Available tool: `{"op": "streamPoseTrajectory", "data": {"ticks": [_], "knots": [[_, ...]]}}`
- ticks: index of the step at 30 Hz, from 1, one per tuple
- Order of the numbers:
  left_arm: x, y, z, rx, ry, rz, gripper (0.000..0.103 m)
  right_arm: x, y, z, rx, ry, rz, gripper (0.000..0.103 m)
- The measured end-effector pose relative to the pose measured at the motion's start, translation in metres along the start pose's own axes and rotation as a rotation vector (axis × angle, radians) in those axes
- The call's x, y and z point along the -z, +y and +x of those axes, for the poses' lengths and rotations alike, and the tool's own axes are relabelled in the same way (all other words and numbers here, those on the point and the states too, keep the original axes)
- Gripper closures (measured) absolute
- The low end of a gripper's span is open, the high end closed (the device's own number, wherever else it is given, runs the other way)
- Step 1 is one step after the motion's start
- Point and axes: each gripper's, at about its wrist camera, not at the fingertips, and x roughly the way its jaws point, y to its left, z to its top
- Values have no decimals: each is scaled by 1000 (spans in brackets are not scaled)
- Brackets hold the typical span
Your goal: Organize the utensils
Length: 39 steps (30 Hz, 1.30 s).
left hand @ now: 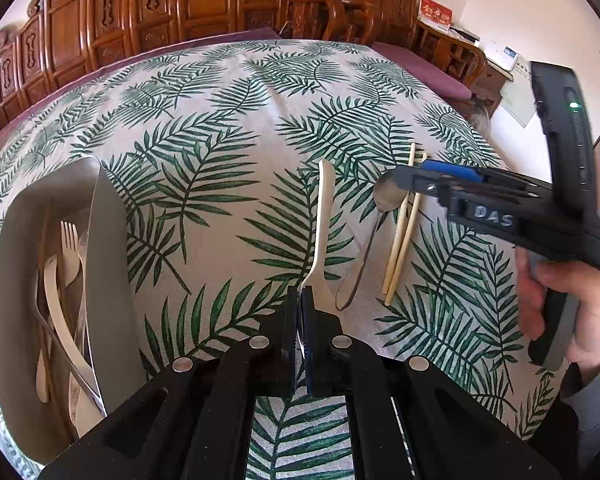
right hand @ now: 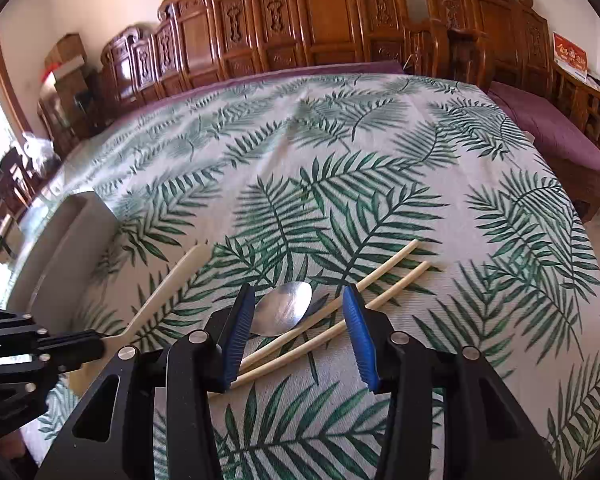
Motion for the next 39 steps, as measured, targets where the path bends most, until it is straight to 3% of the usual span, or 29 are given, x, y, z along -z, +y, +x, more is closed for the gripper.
{"op": "streamPoseTrajectory", "data": {"ticks": [17,19,22,29,39], "knots": [[7,-2,1,0,6,0,101,-1,22,17,36,2,-89,55],[7,-2,2,-1,7,-1,101,0,24,22,32,28,-97,69],[7,-1,2,-2,7,-2,101,1,29,23,42,20,-127,79],[9,2,0,-1,9,-8,101,-4,22,17,-42,8,-55,96],[6,16,-29,-36,-47,-8,101,-10,14,-11,-109,-46,29,101]]}}
